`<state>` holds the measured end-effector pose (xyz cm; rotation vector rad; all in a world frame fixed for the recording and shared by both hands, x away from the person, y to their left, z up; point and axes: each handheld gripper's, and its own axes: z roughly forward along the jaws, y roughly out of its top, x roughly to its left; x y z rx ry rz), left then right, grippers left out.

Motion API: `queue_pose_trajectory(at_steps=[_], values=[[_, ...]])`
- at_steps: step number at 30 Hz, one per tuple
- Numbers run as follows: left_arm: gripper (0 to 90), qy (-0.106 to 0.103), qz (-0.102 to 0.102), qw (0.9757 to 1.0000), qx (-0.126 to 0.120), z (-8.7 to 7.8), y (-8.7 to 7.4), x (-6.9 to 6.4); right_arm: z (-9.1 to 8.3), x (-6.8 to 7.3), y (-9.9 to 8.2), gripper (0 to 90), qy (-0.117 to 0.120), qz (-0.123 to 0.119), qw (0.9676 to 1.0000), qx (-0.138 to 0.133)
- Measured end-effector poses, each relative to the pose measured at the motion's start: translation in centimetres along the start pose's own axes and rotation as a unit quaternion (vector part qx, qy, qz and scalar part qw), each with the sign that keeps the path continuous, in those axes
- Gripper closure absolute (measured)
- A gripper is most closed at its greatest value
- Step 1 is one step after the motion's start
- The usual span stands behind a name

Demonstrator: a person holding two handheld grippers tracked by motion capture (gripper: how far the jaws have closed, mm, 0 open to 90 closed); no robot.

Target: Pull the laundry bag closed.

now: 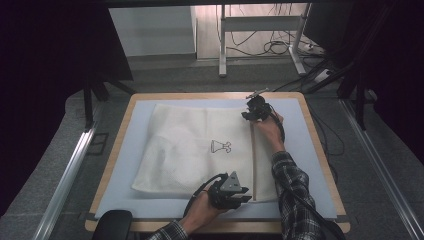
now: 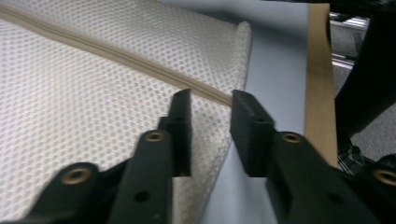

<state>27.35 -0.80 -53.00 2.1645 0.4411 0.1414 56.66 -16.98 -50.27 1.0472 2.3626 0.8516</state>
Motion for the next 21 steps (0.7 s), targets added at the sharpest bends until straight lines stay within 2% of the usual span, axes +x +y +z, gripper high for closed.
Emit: queue_pose_trajectory(at_steps=[1, 5, 6, 10, 14, 16, 18, 21], values=[[63.0, 0.004, 0.008, 0.9999, 0.008, -0.1, 0.0, 0.1, -0.2, 0.0, -0.1, 54.6, 0.001, -0.001, 1.0, -0.002], [54.0, 0.013, 0.002, 0.9999, 0.008, 0.2, -0.1, 0.1, -0.8, 0.3, -0.3, 49.7, 0.006, 0.001, 1.0, -0.007], [52.1, 0.016, 0.008, 0.9997, 0.016, 0.1, 0.0, 0.2, -1.0, 0.3, -0.4, 48.5, 0.009, 0.003, 0.9999, -0.009], [46.8, 0.024, -0.002, 0.9996, 0.014, 0.6, -0.2, 0.0, -1.5, 0.7, -0.7, 43.5, 0.015, 0.006, 0.9998, -0.013], [41.1, 0.026, -0.006, 0.9994, 0.02, 0.9, -0.2, -0.1, -2.1, 1.0, -1.1, 38.6, 0.02, 0.001, 0.9998, -0.009], [38.3, 0.027, 0.001, 0.9992, 0.029, 0.8, -0.1, 0.0, -2.3, 1.0, -1.2, 36.9, 0.022, 0.002, 0.9997, -0.011], [34.7, 0.024, -0.013, 0.9994, 0.019, 0.9, -0.1, -0.1, -2.6, 0.9, -1.4, 34.8, 0.026, 0.007, 0.9996, -0.013], [30.4, 0.022, -0.013, 0.9994, 0.023, 0.7, 0.0, 0.0, -2.9, 0.9, -1.6, 32.1, 0.031, 0.013, 0.9993, -0.016]])
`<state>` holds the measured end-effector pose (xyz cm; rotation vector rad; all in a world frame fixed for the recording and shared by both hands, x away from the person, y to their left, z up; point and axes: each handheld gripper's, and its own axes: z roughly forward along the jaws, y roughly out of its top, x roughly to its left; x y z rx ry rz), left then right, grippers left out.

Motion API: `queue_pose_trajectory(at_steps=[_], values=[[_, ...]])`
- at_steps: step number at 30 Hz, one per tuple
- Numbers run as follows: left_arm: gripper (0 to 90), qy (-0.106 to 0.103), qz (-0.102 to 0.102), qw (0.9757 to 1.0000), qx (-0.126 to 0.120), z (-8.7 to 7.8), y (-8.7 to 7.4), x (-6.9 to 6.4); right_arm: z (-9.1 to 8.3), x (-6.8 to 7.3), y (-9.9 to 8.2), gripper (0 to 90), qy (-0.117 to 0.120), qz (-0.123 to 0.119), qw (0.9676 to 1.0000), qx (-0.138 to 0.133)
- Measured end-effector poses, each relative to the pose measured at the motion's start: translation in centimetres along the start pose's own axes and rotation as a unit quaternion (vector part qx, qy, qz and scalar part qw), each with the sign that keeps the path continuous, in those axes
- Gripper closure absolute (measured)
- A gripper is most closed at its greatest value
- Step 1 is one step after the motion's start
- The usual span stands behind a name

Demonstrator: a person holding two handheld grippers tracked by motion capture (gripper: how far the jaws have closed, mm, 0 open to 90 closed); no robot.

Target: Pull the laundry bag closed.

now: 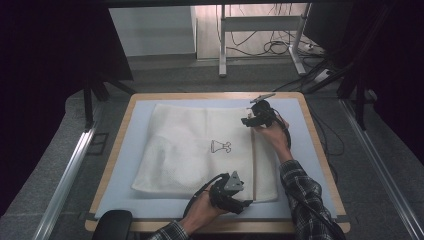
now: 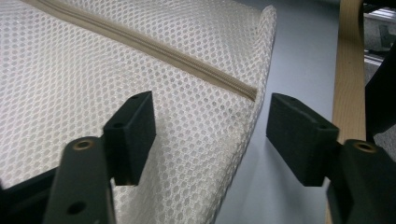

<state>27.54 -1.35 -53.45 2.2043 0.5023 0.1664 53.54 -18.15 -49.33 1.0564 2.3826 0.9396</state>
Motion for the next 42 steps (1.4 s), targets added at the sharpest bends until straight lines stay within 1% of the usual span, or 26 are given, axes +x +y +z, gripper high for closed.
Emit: queue_pose_trajectory(at_steps=[5, 6, 8, 13, 17, 19, 21, 22, 24, 25, 28, 30, 31, 34, 35, 38, 39, 42], values=[[26.0, -0.002, 0.007, 0.9999, 0.008, -0.2, 0.0, 0.0, -0.3, 0.4, -0.3, 29.0, 0.01, 0.005, 0.9999, 0.002], [25.8, -0.001, 0.016, 0.9998, 0.016, -0.3, 0.0, 0.1, -0.4, 0.5, -0.4, 28.5, 0.011, 0.005, 0.9999, 0.002], [24.4, -0.001, 0.019, 0.9997, 0.018, -0.4, 0.0, 0.1, -0.6, 0.8, -0.4, 27.5, 0.015, 0.005, 0.9999, 0.0], [20.8, -0.007, 0.017, 0.9995, 0.026, -0.6, 0.1, -0.1, -1.0, 1.8, -0.5, 24.1, 0.025, -0.005, 0.9997, -0.003], [19.1, -0.015, 0.015, 0.9993, 0.032, -0.8, 0.2, -0.5, -1.5, 2.3, -0.5, 21.6, 0.032, 0.0, 0.9995, -0.007], [17.9, -0.019, 0.013, 0.9992, 0.032, -0.9, 0.3, -0.5, -1.8, 2.5, -0.6, 20.6, 0.037, 0.002, 0.9993, -0.007], [16.5, -0.02, 0.009, 0.9992, 0.032, -1.1, 0.3, -0.4, -2.0, 2.7, -0.8, 19.4, 0.037, 0.003, 0.9993, -0.006], [15.8, -0.02, 0.005, 0.9993, 0.03, -1.2, 0.3, -0.3, -2.2, 2.8, -0.8, 18.9, 0.039, 0.002, 0.9992, -0.006], [13.6, -0.019, 0.005, 0.9992, 0.035, -1.4, 0.2, -0.1, -2.4, 3.0, -1.0, 17.6, 0.041, 0.004, 0.9992, -0.004], [13.4, -0.018, -0.004, 0.9994, 0.03, -1.4, 0.2, -0.1, -2.4, 3.0, -1.1, 17.1, 0.04, 0.004, 0.9992, -0.003], [11.0, -0.018, -0.006, 0.9992, 0.035, -1.6, 0.0, 0.1, -2.7, 3.2, -1.3, 15.8, 0.047, 0.006, 0.9989, 0.002], [10.2, -0.016, -0.005, 0.9992, 0.036, -1.6, -0.1, 0.2, -2.8, 3.4, -1.5, 15.8, 0.048, 0.0, 0.9988, 0.006], [9.5, -0.016, 0.001, 0.9989, 0.043, -1.7, -0.1, 0.4, -2.8, 3.6, -1.6, 15.6, 0.049, -0.001, 0.9988, 0.009], [8.0, -0.013, -0.001, 0.9989, 0.045, -1.8, -0.1, 0.5, -3.0, 4.1, -1.8, 14.0, 0.052, -0.008, 0.9985, 0.012], [7.9, -0.013, -0.004, 0.9989, 0.044, -1.9, -0.2, 0.5, -3.1, 4.2, -1.8, 13.5, 0.058, -0.007, 0.9982, 0.014], [7.4, -0.005, 0.002, 0.9987, 0.05, -2.1, -0.2, 0.7, -3.5, 4.8, -1.9, 11.9, 0.06, -0.015, 0.9979, 0.018], [7.4, -0.004, 0.002, 0.9988, 0.049, -2.1, -0.3, 0.7, -3.5, 4.9, -2.0, 10.4, 0.061, -0.02, 0.9977, 0.022], [7.1, -0.001, 0.0, 0.9989, 0.048, -2.3, -0.3, 0.8, -3.9, 5.4, -2.3, 8.5, 0.064, -0.022, 0.9974, 0.025]])
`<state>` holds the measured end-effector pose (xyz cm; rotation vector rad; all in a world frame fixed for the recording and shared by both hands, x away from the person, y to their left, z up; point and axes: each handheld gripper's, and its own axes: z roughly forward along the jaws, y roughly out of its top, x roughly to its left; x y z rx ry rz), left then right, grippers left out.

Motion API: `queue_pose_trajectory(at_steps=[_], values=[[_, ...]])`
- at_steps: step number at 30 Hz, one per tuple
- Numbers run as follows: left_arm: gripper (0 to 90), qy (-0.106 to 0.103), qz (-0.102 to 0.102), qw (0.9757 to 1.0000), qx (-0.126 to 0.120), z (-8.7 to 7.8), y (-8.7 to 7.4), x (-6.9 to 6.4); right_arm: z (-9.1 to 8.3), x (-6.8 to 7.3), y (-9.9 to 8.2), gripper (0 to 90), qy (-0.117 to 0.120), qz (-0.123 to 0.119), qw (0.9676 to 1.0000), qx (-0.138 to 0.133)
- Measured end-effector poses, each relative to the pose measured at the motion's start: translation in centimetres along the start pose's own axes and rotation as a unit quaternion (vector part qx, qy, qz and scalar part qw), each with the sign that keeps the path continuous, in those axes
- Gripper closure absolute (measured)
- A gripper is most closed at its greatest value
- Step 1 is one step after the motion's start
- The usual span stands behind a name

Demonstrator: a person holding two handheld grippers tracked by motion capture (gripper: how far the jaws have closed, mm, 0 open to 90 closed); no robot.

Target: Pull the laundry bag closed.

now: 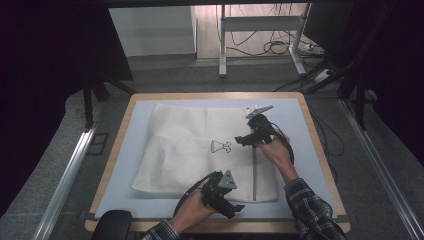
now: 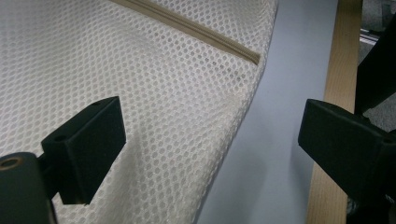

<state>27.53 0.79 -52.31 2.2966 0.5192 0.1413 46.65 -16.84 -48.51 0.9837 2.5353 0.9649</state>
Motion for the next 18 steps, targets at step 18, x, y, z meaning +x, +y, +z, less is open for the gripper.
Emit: queue_pose_trajectory(at_steps=[18], values=[[5.5, 0.02, -0.005, 0.9998, -0.002, -1.9, -0.5, 1.3, -3.5, 0.9, -1.0, 0.0, 0.044, 0.02, 0.9983, -0.033]])
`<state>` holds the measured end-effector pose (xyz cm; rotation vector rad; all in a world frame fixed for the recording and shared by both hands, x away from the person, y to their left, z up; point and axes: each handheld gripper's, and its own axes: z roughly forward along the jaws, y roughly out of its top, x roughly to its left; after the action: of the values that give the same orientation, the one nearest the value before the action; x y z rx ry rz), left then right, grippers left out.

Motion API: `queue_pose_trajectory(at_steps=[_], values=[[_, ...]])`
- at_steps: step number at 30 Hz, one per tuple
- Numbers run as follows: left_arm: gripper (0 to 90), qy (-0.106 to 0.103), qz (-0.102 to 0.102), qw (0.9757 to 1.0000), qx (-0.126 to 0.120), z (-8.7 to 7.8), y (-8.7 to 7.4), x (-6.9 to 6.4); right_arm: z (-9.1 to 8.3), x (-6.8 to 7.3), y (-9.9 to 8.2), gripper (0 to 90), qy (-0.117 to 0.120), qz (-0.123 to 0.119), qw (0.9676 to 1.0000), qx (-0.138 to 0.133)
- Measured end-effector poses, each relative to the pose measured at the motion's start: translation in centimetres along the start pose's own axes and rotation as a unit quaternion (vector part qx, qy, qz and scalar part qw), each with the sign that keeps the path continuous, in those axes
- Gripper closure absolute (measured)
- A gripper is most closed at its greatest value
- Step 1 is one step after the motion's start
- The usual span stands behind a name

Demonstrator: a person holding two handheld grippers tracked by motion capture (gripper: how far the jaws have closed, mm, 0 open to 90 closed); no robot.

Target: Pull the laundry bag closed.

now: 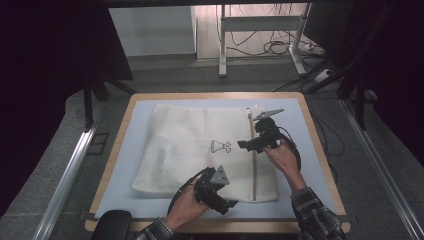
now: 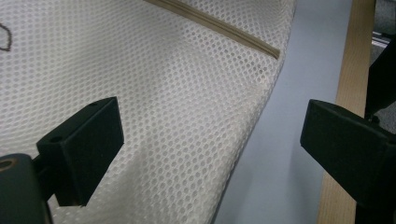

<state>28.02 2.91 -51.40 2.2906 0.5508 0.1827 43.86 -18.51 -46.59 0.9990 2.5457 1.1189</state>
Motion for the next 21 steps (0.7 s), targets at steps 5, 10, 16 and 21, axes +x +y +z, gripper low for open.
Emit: queue_pose_trajectory(at_steps=[5, 10, 16, 21], values=[[5.2, 0.007, -0.001, 1.0, 0.003, -0.5, -0.2, 0.4, -0.8, 0.5, -0.4, 0.0, 0.004, -0.002, 1.0, -0.006], [4.8, 0.014, -0.006, 0.9999, 0.004, -1.1, -0.4, 0.9, -1.4, 1.3, -1.0, 0.0, 0.001, -0.008, 0.9999, -0.008], [4.3, 0.023, -0.009, 0.9997, 0.006, -1.5, -0.9, 1.4, -2.1, 2.2, -1.5, 0.0, 0.005, -0.016, 0.9998, -0.014], [3.8, 0.031, -0.011, 0.9994, 0.008, -1.8, -1.2, 1.7, -2.7, 3.1, -2.1, 0.0, -0.005, -0.027, 0.9995, -0.015]])
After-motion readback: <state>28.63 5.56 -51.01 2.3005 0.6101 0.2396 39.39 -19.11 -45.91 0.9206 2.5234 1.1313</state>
